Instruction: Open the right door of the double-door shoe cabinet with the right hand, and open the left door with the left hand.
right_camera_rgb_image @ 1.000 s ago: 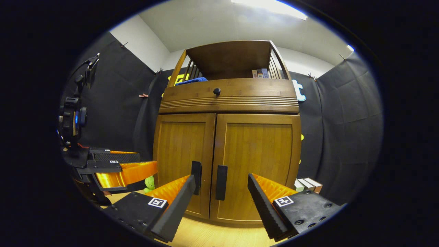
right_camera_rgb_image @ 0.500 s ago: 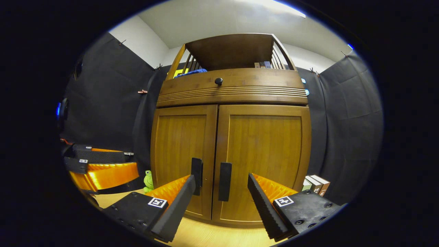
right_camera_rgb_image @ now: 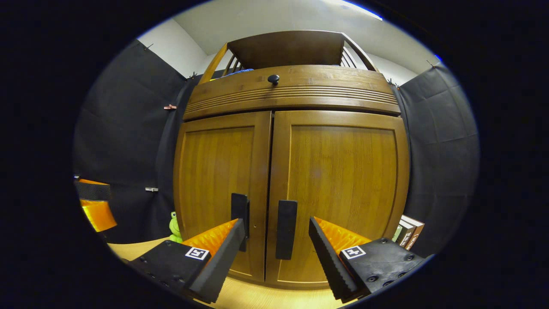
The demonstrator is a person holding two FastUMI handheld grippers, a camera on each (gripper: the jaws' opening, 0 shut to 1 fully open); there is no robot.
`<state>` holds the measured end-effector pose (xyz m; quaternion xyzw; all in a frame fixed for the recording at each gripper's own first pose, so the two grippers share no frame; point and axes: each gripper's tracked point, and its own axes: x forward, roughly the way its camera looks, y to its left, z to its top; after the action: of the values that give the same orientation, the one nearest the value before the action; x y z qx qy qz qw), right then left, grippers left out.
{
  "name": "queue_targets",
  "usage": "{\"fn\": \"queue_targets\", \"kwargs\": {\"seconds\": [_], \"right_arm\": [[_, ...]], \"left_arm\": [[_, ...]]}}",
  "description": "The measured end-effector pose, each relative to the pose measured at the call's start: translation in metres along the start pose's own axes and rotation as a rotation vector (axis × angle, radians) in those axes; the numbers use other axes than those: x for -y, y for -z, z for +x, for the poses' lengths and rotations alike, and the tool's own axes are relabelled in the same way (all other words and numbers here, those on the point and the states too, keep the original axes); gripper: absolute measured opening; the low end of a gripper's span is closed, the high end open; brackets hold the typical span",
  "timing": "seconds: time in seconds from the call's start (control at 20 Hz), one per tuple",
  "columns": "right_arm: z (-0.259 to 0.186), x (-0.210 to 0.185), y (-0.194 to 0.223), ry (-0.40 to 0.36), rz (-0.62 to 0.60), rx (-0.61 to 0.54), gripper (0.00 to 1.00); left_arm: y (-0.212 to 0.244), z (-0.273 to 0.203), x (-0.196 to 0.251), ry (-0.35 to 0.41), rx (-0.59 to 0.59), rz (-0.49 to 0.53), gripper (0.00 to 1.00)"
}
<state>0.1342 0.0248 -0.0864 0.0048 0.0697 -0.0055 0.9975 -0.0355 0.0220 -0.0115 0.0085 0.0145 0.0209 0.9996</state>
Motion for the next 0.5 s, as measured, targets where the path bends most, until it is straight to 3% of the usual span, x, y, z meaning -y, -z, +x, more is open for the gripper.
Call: {"fn": "queue_targets", "kwargs": {"seconds": [0.1, 0.35, 0.5], "right_arm": [[0.015, 0.002, 0.006, 0.018, -0.002, -0.016, 0.94], [0.046, 0.013, 0.017, 0.061, 0.024, -0.022, 0.80], [0.061, 0.018, 0.031, 0.076, 0.026, -0.057, 0.80]], "left_arm": [[0.002, -0.004, -0.001, -0.007, -0.004, -0.001, 0.96], [-0.005, -0.016, -0.002, -0.025, 0.027, 0.014, 0.96], [-0.002, -0.021, -0.001, -0.011, 0.014, 0.007, 0.96]]}}
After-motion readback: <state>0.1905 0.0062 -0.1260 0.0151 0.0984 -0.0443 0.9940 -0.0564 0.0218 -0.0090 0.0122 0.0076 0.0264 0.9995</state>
